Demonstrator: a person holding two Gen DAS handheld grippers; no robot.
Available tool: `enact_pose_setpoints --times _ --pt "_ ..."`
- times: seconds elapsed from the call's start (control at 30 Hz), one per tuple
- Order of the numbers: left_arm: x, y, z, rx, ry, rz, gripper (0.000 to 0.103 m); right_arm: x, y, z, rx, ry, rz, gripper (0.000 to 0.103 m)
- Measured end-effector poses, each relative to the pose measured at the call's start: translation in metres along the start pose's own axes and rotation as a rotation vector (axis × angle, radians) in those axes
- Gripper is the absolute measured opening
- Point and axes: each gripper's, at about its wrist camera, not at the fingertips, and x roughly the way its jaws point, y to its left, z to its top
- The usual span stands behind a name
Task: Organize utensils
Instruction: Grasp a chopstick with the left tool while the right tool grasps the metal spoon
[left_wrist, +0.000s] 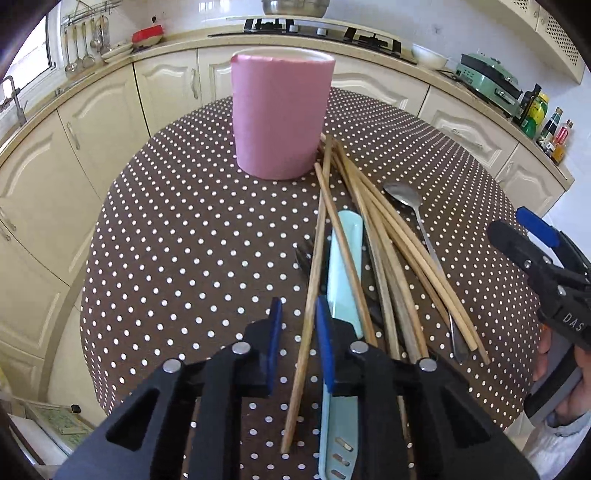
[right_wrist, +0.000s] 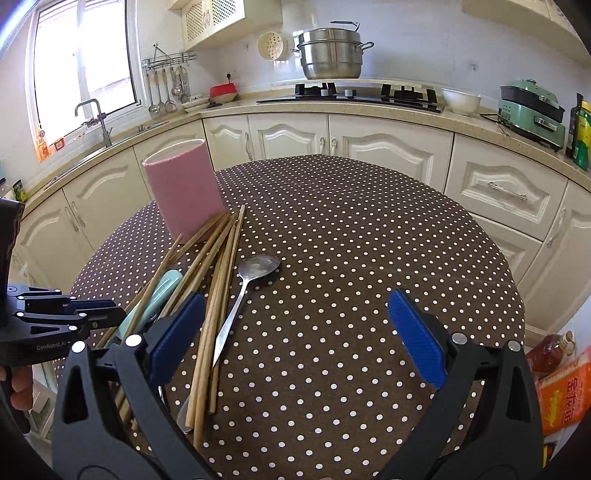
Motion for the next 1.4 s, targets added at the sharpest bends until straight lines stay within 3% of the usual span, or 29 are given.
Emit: enact_pose_setpoints --times 0.1,0.2,0.47,0.73,0.9,1.0,1.07,1.1,1.13,1.2,1.4 --pt "0.005 0.002 -0.005 0.0 0.004 -0.005 0.017 0.004 0.003 0.001 -0.029 0.02 -0.006 0.097" --pt "0.002 0.007 -0.008 -0.037 -0.011 -0.026 0.008 0.008 0.005 0.003 -0.05 0.036 -0.019 0.097" --pt "-0.036 0.024 -0.04 -0.068 -0.085 -0.075 0.008 0.028 0.007 0.006 -0.085 0.103 -0.029 0.097" --pt "-0.054 0.048 -0.076 -0.145 -0.084 -0.002 0.006 0.062 0.015 0.015 -0.113 0.186 -0.05 0.097" --pt "-0.048 0.057 -0.072 -0.178 -0.056 0.002 0.006 0.085 0.017 0.017 -0.139 0.262 -0.046 0.097" --pt "-0.04 0.058 -0.059 -0.172 -0.044 0.019 0.008 0.097 0.014 0.019 -0.149 0.321 -0.012 0.097" --pt "-0.035 0.059 -0.05 -0.17 -0.019 0.018 0.015 0.103 0.012 0.023 -0.157 0.358 0.015 0.097" --pt "-0.033 0.06 -0.043 -0.165 -0.01 0.0 0.027 0.106 0.011 0.026 -0.166 0.374 0.021 0.097" --pt "-0.028 0.059 -0.033 -0.164 -0.002 0.002 0.033 0.108 0.01 0.029 -0.182 0.398 0.035 0.095" --pt "-0.022 0.06 -0.018 -0.156 0.023 0.044 0.035 0.112 0.008 0.035 -0.199 0.433 0.054 0.091" --pt "-0.002 0.066 0.018 -0.143 0.068 0.059 0.035 0.121 -0.001 0.056 -0.223 0.52 0.085 0.053"
